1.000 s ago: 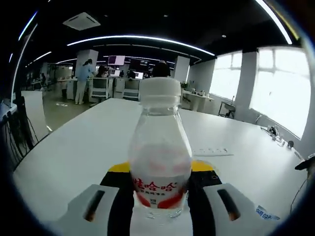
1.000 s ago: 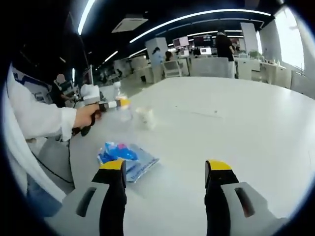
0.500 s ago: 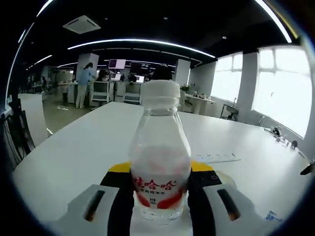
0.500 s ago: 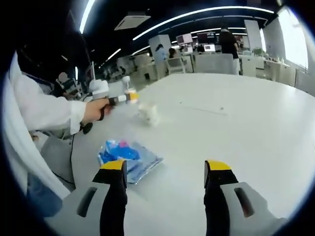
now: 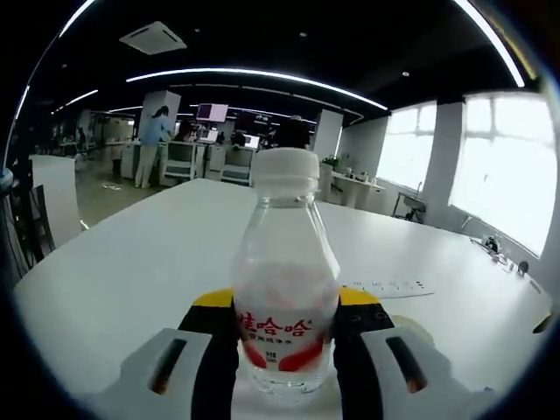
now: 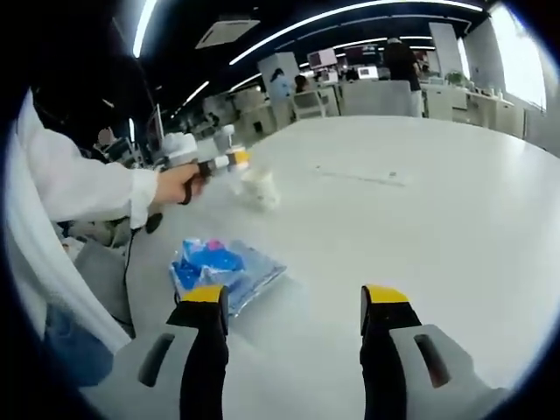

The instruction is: Arrange the tabletop items into an orderly group along one side of the table until the central work area is clear of visible clutter.

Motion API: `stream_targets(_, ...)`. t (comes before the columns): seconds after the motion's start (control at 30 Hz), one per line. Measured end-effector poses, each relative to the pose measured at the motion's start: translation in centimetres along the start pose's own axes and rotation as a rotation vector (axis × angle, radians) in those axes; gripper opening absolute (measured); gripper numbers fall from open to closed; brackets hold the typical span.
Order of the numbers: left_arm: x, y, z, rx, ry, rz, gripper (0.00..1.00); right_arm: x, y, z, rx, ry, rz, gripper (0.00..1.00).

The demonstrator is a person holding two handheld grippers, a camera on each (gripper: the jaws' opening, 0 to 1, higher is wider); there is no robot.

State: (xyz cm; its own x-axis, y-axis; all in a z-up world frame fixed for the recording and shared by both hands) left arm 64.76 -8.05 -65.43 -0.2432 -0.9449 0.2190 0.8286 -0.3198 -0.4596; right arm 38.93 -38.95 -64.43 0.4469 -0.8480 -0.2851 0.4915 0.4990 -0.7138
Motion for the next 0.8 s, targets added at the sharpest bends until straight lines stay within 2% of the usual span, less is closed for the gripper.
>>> stream_targets(0.3, 0.3, 0.8, -0.5, -0.018, 0.006, 0.018, 0.41, -0.1, 0.4, -0.4, -0.02, 0.0, 0.009, 0.59)
stream_targets(0.63, 1.1, 0.4, -0.6, -0.019, 0.053, 0.046, 0.41, -0.3, 0.9, -0.8, -0.039, -0.018, 0.01, 0.57)
stream_targets(0.8, 1.1, 0.0, -0.7, -0.029, 0.031, 0.053, 0.41, -0.5, 0.9, -1.0, -0.045, -0.024, 0.017, 0.57)
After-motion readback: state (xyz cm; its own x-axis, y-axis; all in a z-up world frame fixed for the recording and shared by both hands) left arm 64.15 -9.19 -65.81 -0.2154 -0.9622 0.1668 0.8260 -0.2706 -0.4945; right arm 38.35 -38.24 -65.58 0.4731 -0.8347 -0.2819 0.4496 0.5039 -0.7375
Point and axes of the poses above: the point that each gripper's makers call its tool centre point, and the gripper's own axes: y roughly forward along the fingers, x roughly to its right, z roughly out of its top, the point moved 4 cm from there along -y, roughly backward along the fingers, and after that the axes turned 13 degrees about -x, right-handed, at the moved point
